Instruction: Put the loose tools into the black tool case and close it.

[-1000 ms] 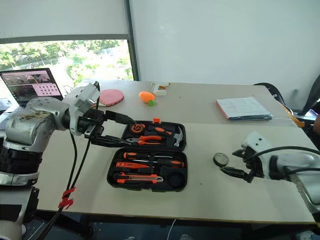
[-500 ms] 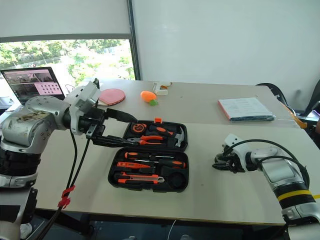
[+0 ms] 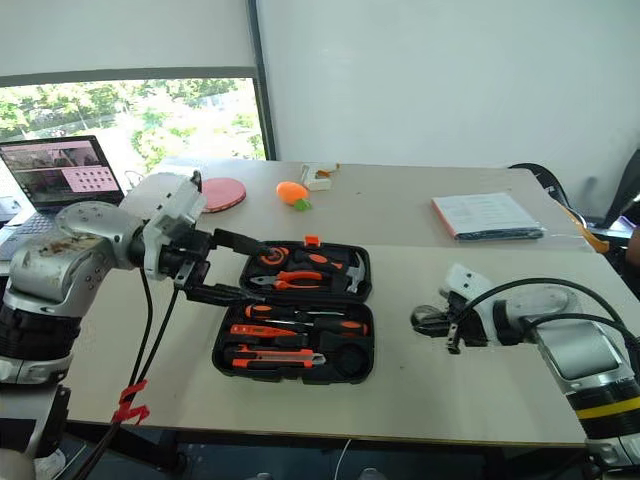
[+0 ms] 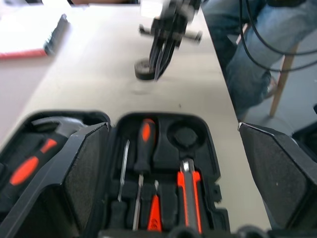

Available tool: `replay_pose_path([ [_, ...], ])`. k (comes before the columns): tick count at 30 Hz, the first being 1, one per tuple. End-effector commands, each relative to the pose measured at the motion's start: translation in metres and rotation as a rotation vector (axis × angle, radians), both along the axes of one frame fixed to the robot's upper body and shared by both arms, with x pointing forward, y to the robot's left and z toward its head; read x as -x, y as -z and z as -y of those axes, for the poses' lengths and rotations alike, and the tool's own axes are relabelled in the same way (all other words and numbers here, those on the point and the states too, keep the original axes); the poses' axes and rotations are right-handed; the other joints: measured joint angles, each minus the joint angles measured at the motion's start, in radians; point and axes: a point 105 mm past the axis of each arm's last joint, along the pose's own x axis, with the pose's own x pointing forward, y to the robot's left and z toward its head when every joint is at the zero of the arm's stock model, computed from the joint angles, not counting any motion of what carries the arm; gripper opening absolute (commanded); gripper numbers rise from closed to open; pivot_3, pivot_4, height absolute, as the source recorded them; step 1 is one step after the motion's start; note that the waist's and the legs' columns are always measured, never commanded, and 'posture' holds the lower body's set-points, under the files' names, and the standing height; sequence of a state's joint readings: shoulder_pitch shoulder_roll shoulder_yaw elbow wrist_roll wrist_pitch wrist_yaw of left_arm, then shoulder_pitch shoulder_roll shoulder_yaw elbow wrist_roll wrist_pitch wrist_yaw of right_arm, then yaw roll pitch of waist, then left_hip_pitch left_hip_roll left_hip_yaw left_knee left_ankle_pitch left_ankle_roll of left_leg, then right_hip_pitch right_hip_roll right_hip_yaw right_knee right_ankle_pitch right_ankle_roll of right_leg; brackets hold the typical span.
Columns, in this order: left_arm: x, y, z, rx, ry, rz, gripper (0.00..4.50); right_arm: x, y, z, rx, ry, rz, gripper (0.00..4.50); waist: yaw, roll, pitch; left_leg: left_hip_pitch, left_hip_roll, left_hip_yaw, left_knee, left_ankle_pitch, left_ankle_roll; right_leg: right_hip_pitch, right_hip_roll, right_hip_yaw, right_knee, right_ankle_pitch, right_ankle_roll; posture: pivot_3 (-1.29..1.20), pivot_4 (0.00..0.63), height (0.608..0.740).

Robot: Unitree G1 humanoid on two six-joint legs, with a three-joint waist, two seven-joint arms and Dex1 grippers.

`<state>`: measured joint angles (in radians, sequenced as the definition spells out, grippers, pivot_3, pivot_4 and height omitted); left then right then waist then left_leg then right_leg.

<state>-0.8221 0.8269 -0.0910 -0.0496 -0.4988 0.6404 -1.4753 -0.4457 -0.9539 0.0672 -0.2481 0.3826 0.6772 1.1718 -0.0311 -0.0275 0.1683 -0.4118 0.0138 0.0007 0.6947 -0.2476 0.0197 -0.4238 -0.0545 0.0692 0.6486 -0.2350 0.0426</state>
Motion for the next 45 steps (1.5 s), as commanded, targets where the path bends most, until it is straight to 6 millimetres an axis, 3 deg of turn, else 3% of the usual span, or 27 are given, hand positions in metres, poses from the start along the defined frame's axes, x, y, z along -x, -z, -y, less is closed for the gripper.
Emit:
replay_pose_path([
  [1, 0.004, -0.008, -0.001, -0.016, 0.01, 0.062, 4.5, 0.018, -0.011, -0.033, 0.002, -0.126, 0.047, 0.04, 0.002, -0.001, 0.0, 0.0, 0.0, 0.0, 0.0, 0.0, 0.0, 0.0, 0.0, 0.0, 0.0, 0.0, 0.0, 0.0, 0.15, 0.74],
  [5, 0.007, -0.008, 0.003, -0.016, 0.019, 0.062, 4.5, 0.028, 0.003, -0.056, 0.054, -0.217, 0.058, 0.04, 0.012, -0.001, 0.0, -0.001, -0.001, 0.001, 0.001, 0.0, 0.0, 0.001, -0.001, -0.001, -0.001, 0.0, 0.0, 0.0, 0.15, 0.74],
  [8, 0.008, -0.008, 0.004, -0.022, 0.025, 0.057, 4.5, 0.024, 0.014, -0.066, 0.083, -0.23, 0.067, 0.04, 0.016, -0.001, 0.0, -0.001, -0.001, 0.002, 0.001, 0.0, 0.0, 0.0, -0.001, -0.001, -0.001, 0.0, 0.001, 0.0, 0.15, 0.74],
  [15, 0.008, -0.008, 0.006, -0.026, 0.028, 0.049, 4.5, 0.02, 0.036, -0.074, 0.139, -0.248, 0.045, 0.04, 0.016, -0.001, 0.0, -0.002, -0.001, 0.003, 0.001, 0.0, 0.0, 0.0, -0.001, -0.001, -0.001, 0.0, 0.001, 0.0, 0.15, 0.74],
  [22, 0.007, -0.009, 0.007, -0.025, 0.024, 0.056, 4.5, 0.025, 0.041, -0.08, 0.125, -0.265, 0.022, 0.04, 0.016, -0.001, 0.0, -0.002, -0.001, 0.003, 0.001, 0.0, 0.0, 0.0, -0.001, -0.001, -0.001, 0.0, 0.001, 0.0, 0.15, 0.74],
  [35, 0.002, -0.012, 0.008, -0.024, 0.023, 0.07, 4.5, 0.036, 0.038, -0.07, 0.155, -0.254, -0.02, 4.29, 0.018, -0.001, 0.0, -0.002, -0.001, 0.002, 0.001, 0.0, 0.0, 0.0, -0.001, -0.002, -0.001, 0.0, 0.001, 0.0, 0.15, 0.74],
  [38, 0.001, -0.011, 0.008, -0.025, 0.022, 0.07, 4.5, 0.036, 0.031, -0.071, 0.124, -0.262, 0.004, 4.46, 0.016, -0.001, 0.0, -0.002, -0.001, 0.002, 0.001, 0.0, 0.0, 0.0, -0.001, -0.002, -0.001, 0.0, 0.0, 0.0, 0.15, 0.74],
  [41, -0.001, -0.009, 0.005, -0.022, 0.008, 0.058, 4.5, 0.037, 0.011, -0.07, 0.044, -0.248, 0.02, 4.46, 0.014, -0.001, 0.0, -0.002, -0.001, 0.002, 0.001, 0.0, 0.0, 0.0, -0.001, -0.002, 0.0, 0.0, 0.0, 0.0, 0.15, 0.74],
  [45, -0.008, 0.006, -0.011, -0.025, -0.08, 0.024, 4.5, 0.026, -0.024, -0.046, -0.075, -0.096, 0.106, 4.46, 0.016, -0.001, 0.0, -0.002, -0.001, 0.001, 0.001, 0.0, 0.0, 0.0, -0.001, -0.002, -0.001, 0.0, 0.0, 0.0, 0.15, 0.74],
])
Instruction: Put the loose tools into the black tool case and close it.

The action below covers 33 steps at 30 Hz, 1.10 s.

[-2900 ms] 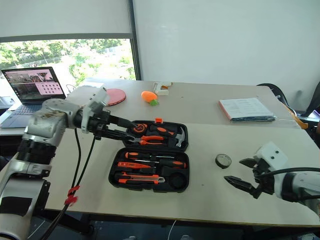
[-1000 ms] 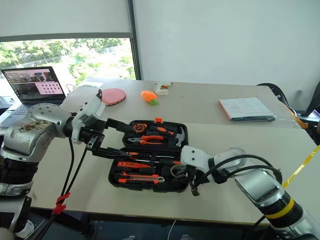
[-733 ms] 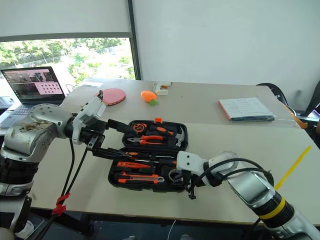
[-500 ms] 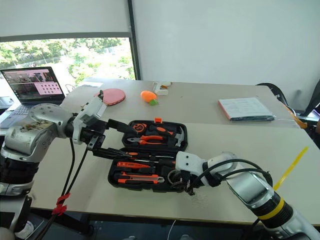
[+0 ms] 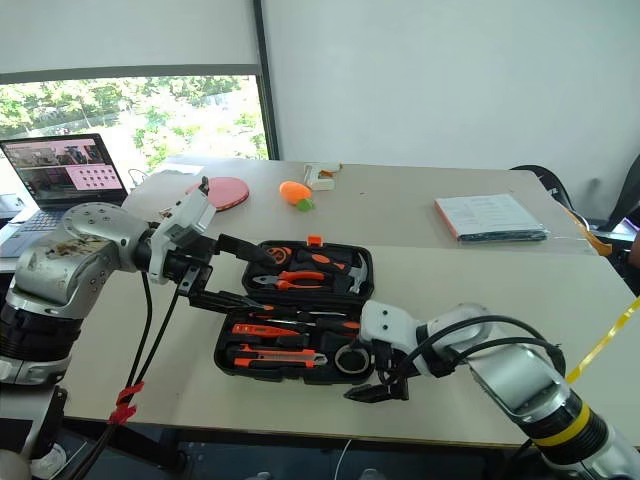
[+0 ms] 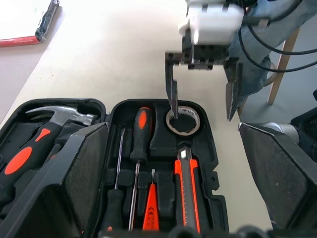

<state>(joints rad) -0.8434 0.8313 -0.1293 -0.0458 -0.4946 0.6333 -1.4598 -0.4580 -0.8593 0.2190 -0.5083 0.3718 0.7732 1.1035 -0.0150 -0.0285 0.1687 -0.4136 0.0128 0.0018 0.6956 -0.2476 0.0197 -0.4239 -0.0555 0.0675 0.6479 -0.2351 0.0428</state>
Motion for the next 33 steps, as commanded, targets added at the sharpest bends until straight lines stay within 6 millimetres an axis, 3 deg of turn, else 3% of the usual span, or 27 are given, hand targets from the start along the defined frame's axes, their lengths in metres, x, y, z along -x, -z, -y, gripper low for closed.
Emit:
replay_pose_path([
  [1, -0.008, 0.01, -0.022, -0.002, -0.122, 0.009, 4.5, -0.009, -0.044, 0.029, -0.135, 0.162, 0.101, 4.46, 0.0, 0.0, 0.0, 0.0, 0.0, 0.0, 0.0, 0.0, 0.0, 0.0, 0.0, 0.0, 0.0, 0.0, 0.0, 0.0, 0.15, 0.74],
  [7, -0.015, 0.024, -0.064, -0.001, -0.336, -0.022, 4.5, -0.002, -0.055, 0.08, -0.195, 0.36, 0.114, 4.46, 0.002, 0.0, 0.0, 0.0, 0.001, 0.0, 0.0, 0.0, 0.0, 0.0, -0.001, 0.0, 0.0, 0.0, 0.0, 0.0, 0.15, 0.74],
  [10, -0.016, 0.03, -0.101, -0.018, -0.502, -0.019, 4.5, 0.005, -0.052, 0.109, -0.185, 0.47, 0.127, 4.46, 0.002, 0.0, 0.0, 0.0, 0.001, 0.0, -0.001, 0.0, 0.0, 0.0, -0.001, 0.0, 0.0, 0.0, 0.0, 0.0, 0.15, 0.74],
  [14, -0.016, 0.037, -0.12, -0.029, -0.586, -0.031, 4.5, 0.004, -0.04, 0.123, -0.183, 0.547, 0.126, 4.46, 0.0, 0.0, 0.0, 0.002, 0.001, 0.001, -0.001, 0.0, 0.0, 0.001, -0.001, 0.0, 0.0, 0.0, 0.0, 0.0, 0.15, 0.74],
  [17, -0.019, 0.053, -0.118, -0.076, -0.585, -0.047, 3.86, -0.005, -0.027, 0.123, -0.184, 0.57, 0.107, 3.77, 0.0, -0.001, 0.0, 0.004, 0.001, 0.003, -0.001, 0.001, -0.001, 0.003, -0.001, 0.001, 0.0, 0.0, 0.0, 0.0, 0.15, 0.74],
  [24, -0.041, 0.107, -0.105, -0.237, -0.584, -0.032, 1.34, -0.034, 0.005, 0.105, -0.154, 0.533, 0.088, 1.42, 0.001, -0.001, 0.0, 0.005, 0.0, 0.008, -0.001, 0.001, -0.001, 0.003, 0.0, 0.002, 0.0, 0.0, 0.0, 0.0, 0.15, 0.74],
  [27, -0.045, 0.119, -0.093, -0.23, -0.572, -0.053, 0.16, -0.04, 0.014, 0.095, -0.136, 0.493, 0.083, 0.36, 0.001, -0.001, 0.0, 0.003, 0.0, 0.008, -0.001, 0.001, -0.001, 0.001, 0.0, 0.002, 0.0, 0.0, 0.0, 0.0, 0.15, 0.74],
  [28, -0.047, 0.121, -0.088, -0.223, -0.567, -0.057, 0.0, -0.041, 0.017, 0.091, -0.132, 0.475, 0.077, 0.04, 0.001, -0.001, 0.0, 0.002, 0.0, 0.008, -0.001, 0.001, -0.001, 0.001, 0.0, 0.002, 0.0, 0.0, 0.0, 0.0, 0.15, 0.74],
  [33, -0.056, 0.125, -0.067, -0.188, -0.556, -0.075, 0.0, -0.055, 0.029, 0.074, -0.091, 0.427, 0.08, 0.04, 0.002, -0.001, 0.0, 0.0, 0.0, 0.006, -0.001, 0.001, -0.001, 0.0, -0.001, 0.001, 0.0, 0.001, 0.001, 0.0, 0.15, 0.74],
])
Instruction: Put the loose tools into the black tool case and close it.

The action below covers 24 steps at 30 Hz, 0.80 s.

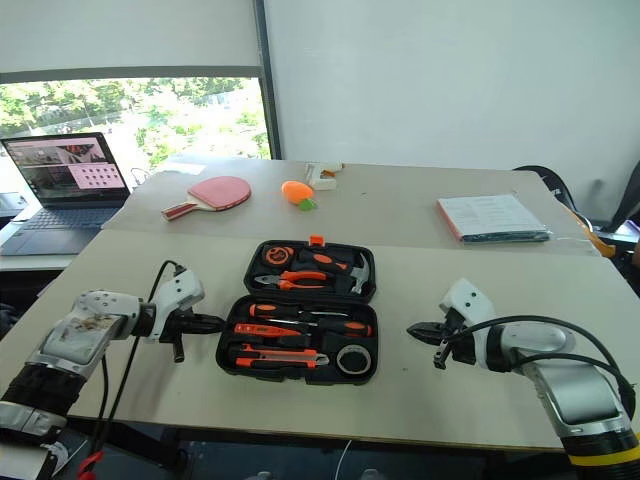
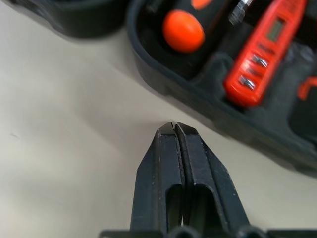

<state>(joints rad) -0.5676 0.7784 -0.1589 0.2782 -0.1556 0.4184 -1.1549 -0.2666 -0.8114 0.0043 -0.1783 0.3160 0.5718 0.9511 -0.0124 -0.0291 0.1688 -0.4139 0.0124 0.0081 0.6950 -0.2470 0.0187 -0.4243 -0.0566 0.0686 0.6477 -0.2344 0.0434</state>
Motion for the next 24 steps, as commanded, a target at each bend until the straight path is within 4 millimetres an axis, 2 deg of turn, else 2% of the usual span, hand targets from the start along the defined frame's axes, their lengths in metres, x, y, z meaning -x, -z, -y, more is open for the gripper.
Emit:
replay_pose_path([
  [1, -0.006, -0.006, 0.016, 0.017, 0.027, 0.022, 0.0, -0.013, -0.001, -0.013, 0.037, -0.038, 0.049, 0.04, -0.001, 0.0, 0.0, 0.0, 0.0, 0.0, 0.0, 0.0, 0.0, 0.0, 0.0, 0.0, 0.0, 0.0, 0.0, 0.0, 0.15, 0.74],
  [7, -0.002, -0.004, 0.024, 0.03, 0.068, 0.011, 0.0, -0.019, 0.007, -0.027, 0.054, -0.094, 0.036, 0.04, 0.005, 0.0, 0.0, 0.0, 0.0, -0.001, 0.0, 0.0, 0.0, 0.0, -0.001, 0.0, 0.0, 0.001, 0.001, 0.0, 0.15, 0.74],
  [11, 0.008, -0.005, 0.031, 0.059, 0.13, 0.003, 0.0, -0.013, 0.002, -0.036, 0.051, -0.149, 0.04, 0.04, 0.004, 0.0, 0.0, 0.0, 0.0, -0.001, 0.0, 0.0, 0.0, 0.0, -0.001, 0.0, 0.0, 0.001, 0.001, 0.0, 0.15, 0.74],
  [16, 0.038, -0.003, 0.038, 0.059, 0.263, -0.041, 0.0, 0.014, 0.0, -0.043, 0.071, -0.263, 0.016, 0.04, 0.001, 0.0, 0.0, -0.001, 0.0, -0.004, -0.001, 0.0, 0.0, -0.001, -0.001, 0.0, 0.0, 0.001, 0.0, 0.0, 0.15, 0.74],
  [24, 0.068, 0.02, 0.027, -0.04, 0.317, -0.115, 0.0, 0.047, 0.006, -0.055, 0.07, -0.354, -0.022, 0.04, -0.006, 0.0, 0.0, 0.002, 0.001, -0.005, -0.001, -0.001, 0.001, 0.0, -0.001, 0.0, 0.0, 0.0, 0.0, 0.0, 0.15, 0.74],
])
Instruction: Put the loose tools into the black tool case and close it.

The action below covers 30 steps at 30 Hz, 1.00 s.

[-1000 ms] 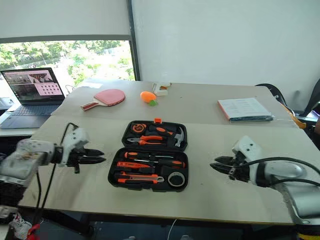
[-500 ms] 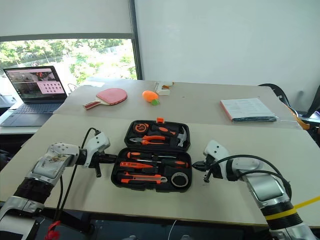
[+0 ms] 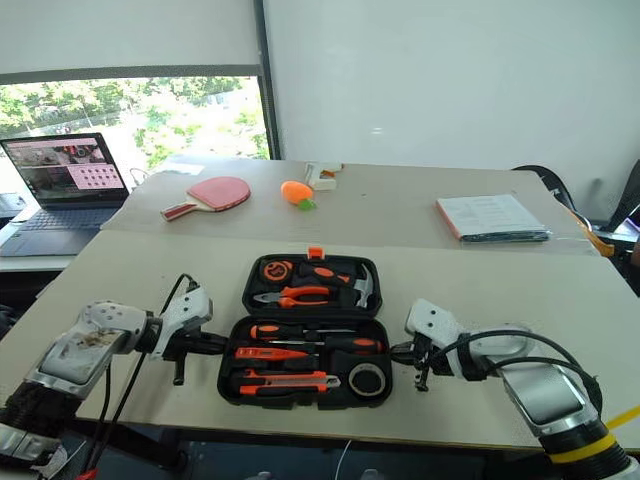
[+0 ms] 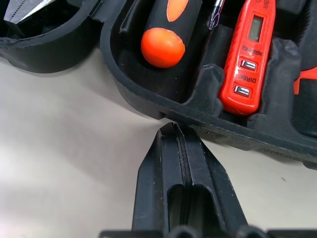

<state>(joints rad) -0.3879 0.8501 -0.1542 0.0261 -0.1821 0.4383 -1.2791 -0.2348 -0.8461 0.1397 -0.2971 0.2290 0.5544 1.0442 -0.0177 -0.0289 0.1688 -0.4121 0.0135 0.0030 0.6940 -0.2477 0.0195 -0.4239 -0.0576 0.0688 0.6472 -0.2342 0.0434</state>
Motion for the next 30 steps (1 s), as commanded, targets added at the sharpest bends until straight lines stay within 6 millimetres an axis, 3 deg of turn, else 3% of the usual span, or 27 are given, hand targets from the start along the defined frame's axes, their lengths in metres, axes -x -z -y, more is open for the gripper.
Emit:
replay_pose_path([
  [1, 0.022, 0.009, 0.014, -0.005, 0.126, -0.037, 0.0, 0.022, -0.013, -0.026, -0.071, -0.137, 0.018, 0.04, -0.002, 0.0, 0.0, 0.002, 0.0, 0.0, 0.0, 0.0, 0.0, 0.001, 0.0, 0.0, 0.0, 0.0, 0.0, 0.0, 0.15, 0.74],
  [6, 0.027, 0.015, 0.006, -0.027, 0.094, -0.055, 0.0, 0.024, -0.004, -0.017, -0.039, -0.092, 0.01, 0.04, -0.004, 0.0, 0.0, 0.004, 0.0, 0.001, -0.001, 0.0, 0.0, 0.003, 0.001, 0.0, 0.0, -0.001, -0.001, 0.0, 0.15, 0.74],
  [11, 0.021, 0.014, -0.015, -0.035, -0.026, -0.069, 0.0, 0.014, -0.008, 0.008, 0.001, 0.015, 0.062, 0.04, -0.002, 0.001, 0.0, 0.005, 0.001, 0.001, -0.001, 0.0, 0.0, 0.003, 0.001, 0.0, 0.0, -0.001, -0.001, 0.0, 0.15, 0.74],
  [13, 0.016, 0.01, -0.024, -0.022, -0.095, -0.084, 0.53, 0.011, -0.013, 0.018, 0.0, 0.06, 0.066, 0.0, -0.001, 0.0, 0.0, 0.005, 0.001, 0.001, -0.001, 0.0, 0.0, 0.003, 0.0, 0.0, 0.0, -0.001, -0.001, 0.0, 0.15, 0.74],
  [16, 0.009, 0.002, -0.046, -0.013, -0.195, -0.1, 1.39, 0.012, -0.021, 0.036, 0.01, 0.115, 0.068, 0.79, -0.002, 0.0, 0.0, 0.005, 0.001, 0.001, -0.001, 0.0, 0.0, 0.003, 0.001, 0.0, 0.001, -0.001, -0.001, 0.0, 0.15, 0.74],
  [20, -0.011, -0.019, -0.07, 0.037, -0.342, -0.074, 2.86, 0.005, -0.04, 0.051, -0.053, 0.205, 0.065, 2.21, -0.004, 0.0, 0.0, 0.007, 0.002, 0.002, -0.001, 0.0, 0.0, 0.004, 0.004, 0.0, 0.001, -0.001, -0.003, 0.0, 0.15, 0.74],
  [23, -0.022, -0.036, -0.068, 0.113, -0.387, -0.086, 3.86, -0.006, -0.051, 0.056, -0.113, 0.276, 0.057, 3.17, -0.004, 0.0, 0.0, 0.007, 0.003, 0.004, 0.0, 0.001, -0.001, 0.003, 0.005, 0.0, 0.001, -0.001, -0.003, 0.0, 0.15, 0.74],
  [25, -0.039, -0.051, -0.057, 0.185, -0.463, -0.123, 4.5, -0.017, -0.059, 0.056, -0.185, 0.335, 0.026, 3.91, -0.002, -0.001, 0.0, 0.006, 0.002, 0.005, 0.0, 0.001, -0.001, 0.003, 0.005, 0.0, 0.001, 0.0, -0.003, 0.0, 0.15, 0.74],
  [27, -0.049, -0.057, -0.042, 0.214, -0.548, -0.218, 4.5, -0.028, -0.063, 0.053, -0.232, 0.381, -0.008, 4.41, 0.006, -0.002, 0.001, 0.005, 0.002, 0.004, 0.001, 0.001, -0.001, 0.003, 0.005, 0.0, 0.001, 0.001, -0.003, 0.0, 0.15, 0.74],
  [30, -0.054, -0.062, -0.025, 0.236, -0.608, -0.312, 4.5, -0.04, -0.065, 0.048, -0.274, 0.428, -0.06, 4.41, 0.005, -0.002, 0.0, 0.002, 0.0, 0.003, 0.001, 0.001, -0.001, 0.002, 0.004, 0.0, 0.001, 0.001, -0.001, 0.0, 0.15, 0.74],
])
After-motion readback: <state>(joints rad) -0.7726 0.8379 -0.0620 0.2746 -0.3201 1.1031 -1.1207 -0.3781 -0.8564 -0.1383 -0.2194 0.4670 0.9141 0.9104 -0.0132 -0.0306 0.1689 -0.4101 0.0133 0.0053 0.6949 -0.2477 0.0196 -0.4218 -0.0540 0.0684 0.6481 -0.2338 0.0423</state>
